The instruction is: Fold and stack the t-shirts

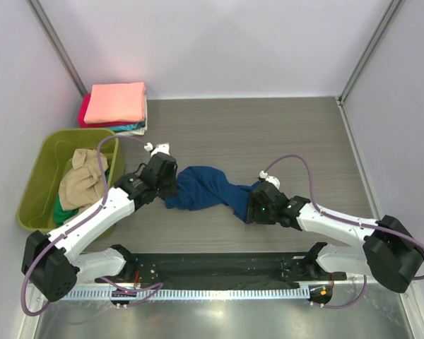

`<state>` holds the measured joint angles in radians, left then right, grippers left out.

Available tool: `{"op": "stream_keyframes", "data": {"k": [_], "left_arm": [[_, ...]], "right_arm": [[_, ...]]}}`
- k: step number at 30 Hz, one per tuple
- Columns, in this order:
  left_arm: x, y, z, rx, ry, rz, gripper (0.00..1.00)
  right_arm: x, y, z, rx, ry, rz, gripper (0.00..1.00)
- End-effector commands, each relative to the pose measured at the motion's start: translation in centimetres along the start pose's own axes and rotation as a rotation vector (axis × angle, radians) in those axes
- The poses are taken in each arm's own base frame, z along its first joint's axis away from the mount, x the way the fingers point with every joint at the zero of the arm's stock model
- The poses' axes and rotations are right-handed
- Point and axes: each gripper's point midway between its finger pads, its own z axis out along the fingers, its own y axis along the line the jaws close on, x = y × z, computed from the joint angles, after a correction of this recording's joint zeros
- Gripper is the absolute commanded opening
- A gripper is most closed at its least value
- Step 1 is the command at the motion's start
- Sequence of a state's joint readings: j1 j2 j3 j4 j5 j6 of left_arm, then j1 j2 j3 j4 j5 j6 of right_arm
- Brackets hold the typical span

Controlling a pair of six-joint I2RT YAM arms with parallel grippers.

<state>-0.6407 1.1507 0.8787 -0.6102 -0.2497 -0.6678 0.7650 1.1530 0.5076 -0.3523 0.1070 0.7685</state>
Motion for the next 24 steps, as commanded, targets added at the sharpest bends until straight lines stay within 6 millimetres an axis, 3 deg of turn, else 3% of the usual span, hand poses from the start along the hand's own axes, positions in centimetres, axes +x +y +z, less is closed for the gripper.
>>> {"op": "stream_keyframes", "data": {"k": [1, 3, 8, 10, 13, 15, 16, 17, 18, 19, 20, 21, 22, 24], "left_arm": [[-1.4, -0.5, -0.8, 0.035, -0.052, -0.01, 0.0], [-1.8, -0.5, -1.2, 0.039, -0.065, -0.01, 0.0], [-2.8, -0.1, -2.5, 0.025, -0.091, 0.001, 0.0], [-3.1, 0.0, -2.9, 0.025, -0.102, 0.002, 0.0], [-4.0, 0.2, -4.0, 0.018, -0.121, 0.012, 0.0], [-5.1, 0.3, -5.4, 0.011, -0.148, 0.023, 0.0], [-6.7, 0.4, -7.3, 0.005, -0.192, 0.032, 0.0], [-7.5, 0.5, -8.3, 0.002, -0.215, 0.041, 0.0], [-8.3, 0.8, -9.5, -0.006, -0.232, 0.067, 0.0], [-10.5, 0.6, -11.7, 0.0, -0.301, 0.062, 0.0], [-11.6, 0.4, -12.9, 0.007, -0.331, 0.071, 0.0], [-12.3, 0.5, -13.8, 0.003, -0.343, 0.085, 0.0], [-14.2, 0.0, -15.7, 0.014, -0.395, 0.097, 0.0], [-15.4, 0.2, -16.9, -0.005, -0.416, 0.113, 0.0]], "right_arm": [[-2.6, 1.9, 0.8, -0.047, -0.102, 0.007, 0.56], [-3.6, 2.1, 0.9, -0.035, -0.139, 0.001, 0.42], [-5.4, 2.5, 0.6, -0.02, -0.192, -0.025, 0.2], [-5.6, 2.7, 0.4, -0.023, -0.198, -0.03, 0.03], [-6.3, 3.0, -0.9, -0.024, -0.205, -0.044, 0.01], [-8.5, 4.3, -3.7, -0.055, -0.271, -0.051, 0.01], [-8.8, 3.5, -4.8, -0.016, -0.28, -0.056, 0.01], [-11.2, 4.7, -7.8, -0.054, -0.355, -0.045, 0.01], [-12.1, 4.8, -9.3, -0.046, -0.386, -0.057, 0.01], [-12.6, 3.6, -10.5, 0.014, -0.406, -0.062, 0.01], [-14.8, 4.3, -13.3, 0.001, -0.476, -0.041, 0.01], [-15.7, 3.9, -14.4, 0.023, -0.499, -0.051, 0.01], [-17.1, 3.6, -16.4, 0.048, -0.536, -0.041, 0.01], [-19.1, 1.6, -17.9, 0.115, -0.578, 0.002, 0.01]]}}
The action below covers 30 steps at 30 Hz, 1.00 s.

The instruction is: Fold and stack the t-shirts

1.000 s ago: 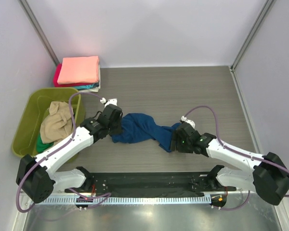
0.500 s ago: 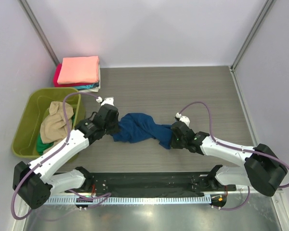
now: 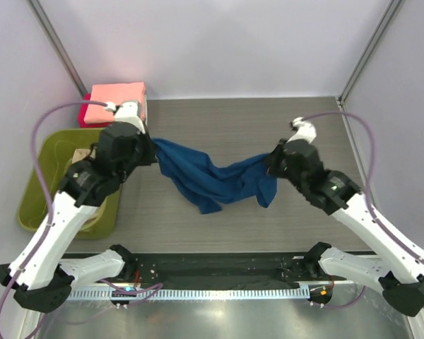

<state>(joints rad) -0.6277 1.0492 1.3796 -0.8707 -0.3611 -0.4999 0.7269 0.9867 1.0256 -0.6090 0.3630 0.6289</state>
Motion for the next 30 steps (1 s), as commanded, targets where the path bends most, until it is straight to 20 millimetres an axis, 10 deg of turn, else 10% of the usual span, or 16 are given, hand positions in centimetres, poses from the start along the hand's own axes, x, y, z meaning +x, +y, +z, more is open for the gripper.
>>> {"op": "stream_keyframes", "data": {"k": [1, 4, 7, 8, 11, 14, 18, 30], "left_arm": [[-4.8, 1.8, -3.0, -0.069, -0.114, 0.078, 0.0], [-5.7, 2.9, -1.6, -0.119, -0.107, 0.083, 0.0], [-4.1, 3.8, 2.4, -0.093, 0.006, 0.022, 0.0], [-2.5, 4.4, 4.0, -0.075, 0.073, -0.019, 0.0], [1.5, 5.1, 8.2, -0.063, 0.248, -0.077, 0.01], [5.8, 3.5, 9.6, 0.043, 0.379, -0.117, 0.14], [9.2, 3.8, 9.9, 0.06, 0.394, -0.161, 0.55], [18.3, 1.6, 9.5, 0.074, 0.427, -0.253, 0.58]], "right_arm": [[-5.0, -4.6, -2.3, 0.182, -0.093, -0.016, 0.01], [-7.0, -9.1, -1.0, 0.281, -0.073, 0.085, 0.01], [-4.9, -13.7, 3.0, 0.344, 0.074, 0.199, 0.09], [-3.9, -14.2, 4.1, 0.326, 0.121, 0.233, 0.48], [-1.4, -17.6, 7.3, 0.409, 0.182, 0.288, 0.91], [-1.1, -17.3, 8.0, 0.383, 0.186, 0.3, 0.94], [-1.5, -16.4, 6.9, 0.334, 0.136, 0.3, 0.94], [7.3, -10.8, 8.0, 0.163, 0.267, 0.223, 0.9]]}}
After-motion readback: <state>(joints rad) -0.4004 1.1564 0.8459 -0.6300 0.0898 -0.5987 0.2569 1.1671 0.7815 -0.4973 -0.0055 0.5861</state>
